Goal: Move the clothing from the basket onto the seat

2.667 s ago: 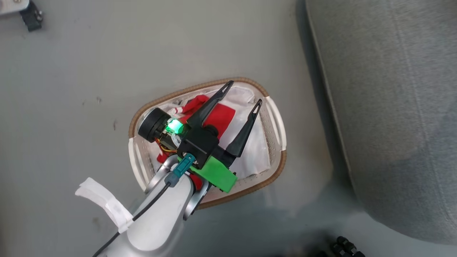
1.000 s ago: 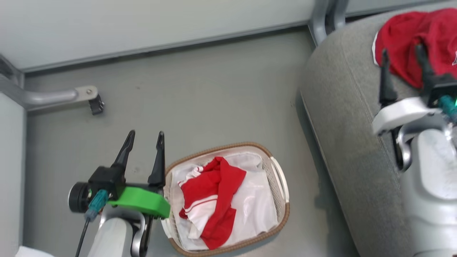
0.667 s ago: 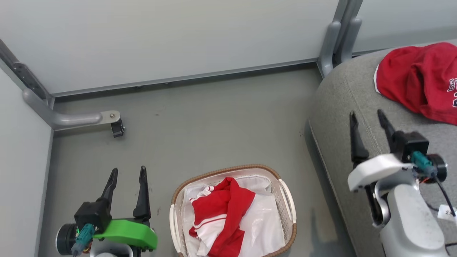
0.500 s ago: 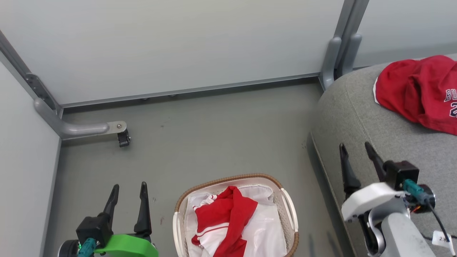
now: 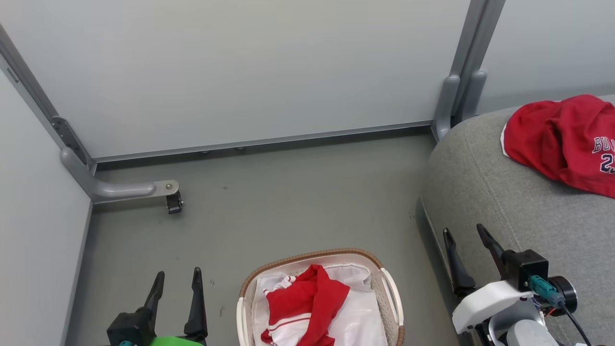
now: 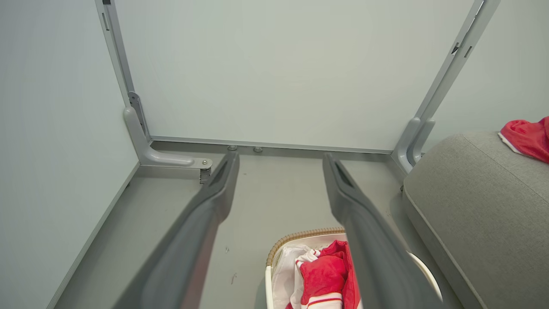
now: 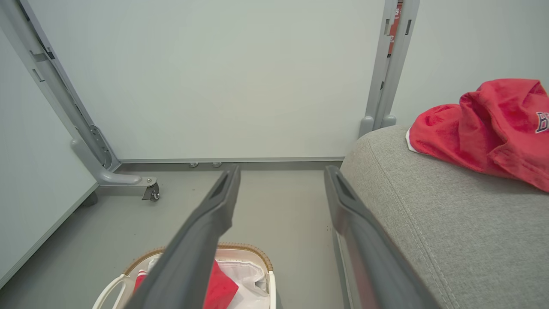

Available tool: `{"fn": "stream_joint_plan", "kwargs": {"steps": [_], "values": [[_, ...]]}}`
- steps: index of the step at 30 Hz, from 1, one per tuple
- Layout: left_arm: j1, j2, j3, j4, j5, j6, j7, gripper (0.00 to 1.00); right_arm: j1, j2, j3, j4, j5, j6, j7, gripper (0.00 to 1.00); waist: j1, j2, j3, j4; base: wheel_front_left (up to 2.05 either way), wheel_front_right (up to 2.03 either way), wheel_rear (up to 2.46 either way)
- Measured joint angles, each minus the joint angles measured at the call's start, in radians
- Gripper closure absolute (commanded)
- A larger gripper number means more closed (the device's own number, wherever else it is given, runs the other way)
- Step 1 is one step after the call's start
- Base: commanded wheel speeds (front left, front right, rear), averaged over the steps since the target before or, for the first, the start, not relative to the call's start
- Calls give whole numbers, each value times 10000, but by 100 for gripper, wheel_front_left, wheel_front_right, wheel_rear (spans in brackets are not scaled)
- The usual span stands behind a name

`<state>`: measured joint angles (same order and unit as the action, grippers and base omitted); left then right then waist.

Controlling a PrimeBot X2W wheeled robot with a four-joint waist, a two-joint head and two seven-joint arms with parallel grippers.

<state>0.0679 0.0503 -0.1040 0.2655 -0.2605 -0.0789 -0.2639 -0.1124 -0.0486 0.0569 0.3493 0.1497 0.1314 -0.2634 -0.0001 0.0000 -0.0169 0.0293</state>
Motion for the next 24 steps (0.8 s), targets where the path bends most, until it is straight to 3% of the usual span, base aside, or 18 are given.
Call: {"fn": "stream_joint_plan", "kwargs": {"steps": [24], "values": [[17, 0, -180, 2, 31, 8, 0, 0, -3, 0, -144, 63, 19, 0, 0, 0, 0, 0, 6, 71, 0, 0, 0]]}}
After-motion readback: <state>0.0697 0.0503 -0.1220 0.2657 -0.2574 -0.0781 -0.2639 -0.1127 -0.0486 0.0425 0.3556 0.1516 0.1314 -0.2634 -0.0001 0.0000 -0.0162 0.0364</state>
